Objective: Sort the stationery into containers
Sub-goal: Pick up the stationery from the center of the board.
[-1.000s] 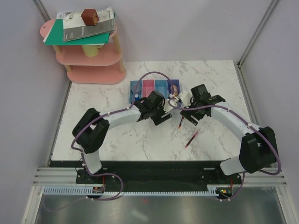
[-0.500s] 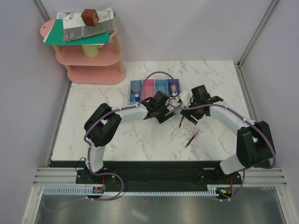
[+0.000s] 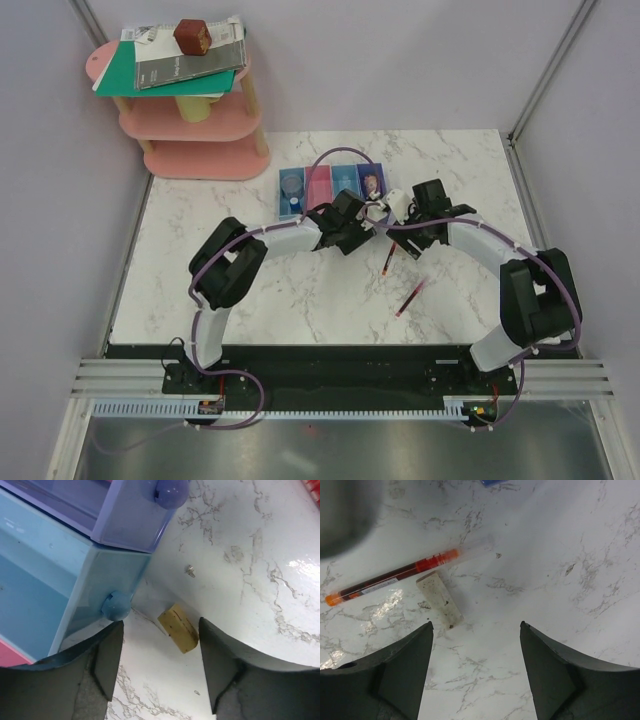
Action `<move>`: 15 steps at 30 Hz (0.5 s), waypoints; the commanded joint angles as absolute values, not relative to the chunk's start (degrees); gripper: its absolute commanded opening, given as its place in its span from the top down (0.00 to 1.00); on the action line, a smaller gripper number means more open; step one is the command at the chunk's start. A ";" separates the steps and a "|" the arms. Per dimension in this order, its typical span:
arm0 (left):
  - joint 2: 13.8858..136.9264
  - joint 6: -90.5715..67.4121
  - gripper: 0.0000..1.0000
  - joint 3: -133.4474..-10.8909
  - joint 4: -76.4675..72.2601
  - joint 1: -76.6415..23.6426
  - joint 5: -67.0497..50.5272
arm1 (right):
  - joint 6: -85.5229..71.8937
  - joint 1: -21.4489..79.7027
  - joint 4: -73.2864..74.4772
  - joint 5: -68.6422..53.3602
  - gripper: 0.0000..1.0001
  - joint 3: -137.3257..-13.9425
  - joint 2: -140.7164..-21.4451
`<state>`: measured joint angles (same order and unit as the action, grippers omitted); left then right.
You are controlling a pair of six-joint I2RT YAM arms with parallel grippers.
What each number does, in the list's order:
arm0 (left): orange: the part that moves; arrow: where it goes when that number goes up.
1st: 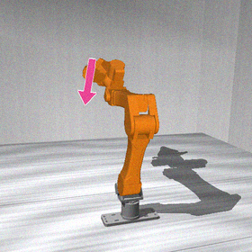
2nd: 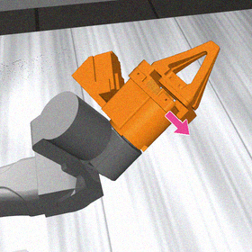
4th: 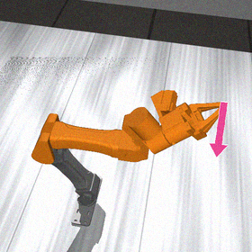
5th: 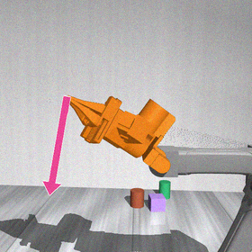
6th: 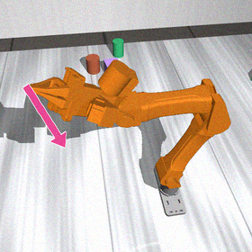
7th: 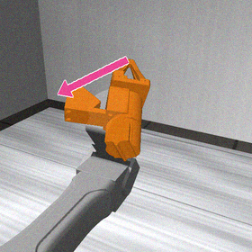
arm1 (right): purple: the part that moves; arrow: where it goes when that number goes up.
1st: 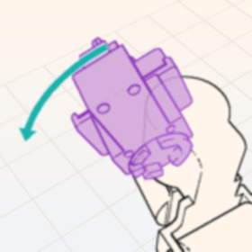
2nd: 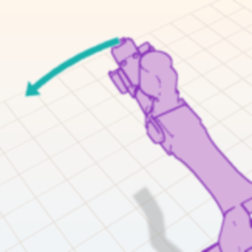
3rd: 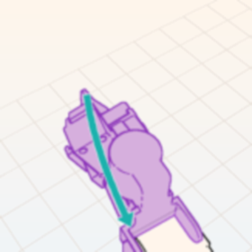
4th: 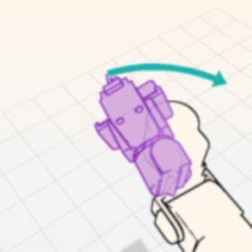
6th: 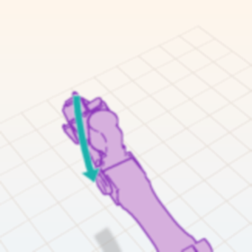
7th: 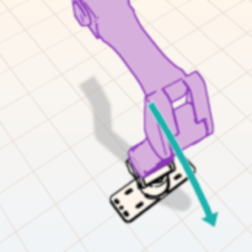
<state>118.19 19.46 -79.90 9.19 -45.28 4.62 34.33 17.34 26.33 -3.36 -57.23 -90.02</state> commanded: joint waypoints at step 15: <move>115.58 18.63 0.93 -79.80 7.38 -45.62 0.97 | 41.75 18.63 32.61 -9.05 0.25 -56.69 -97.91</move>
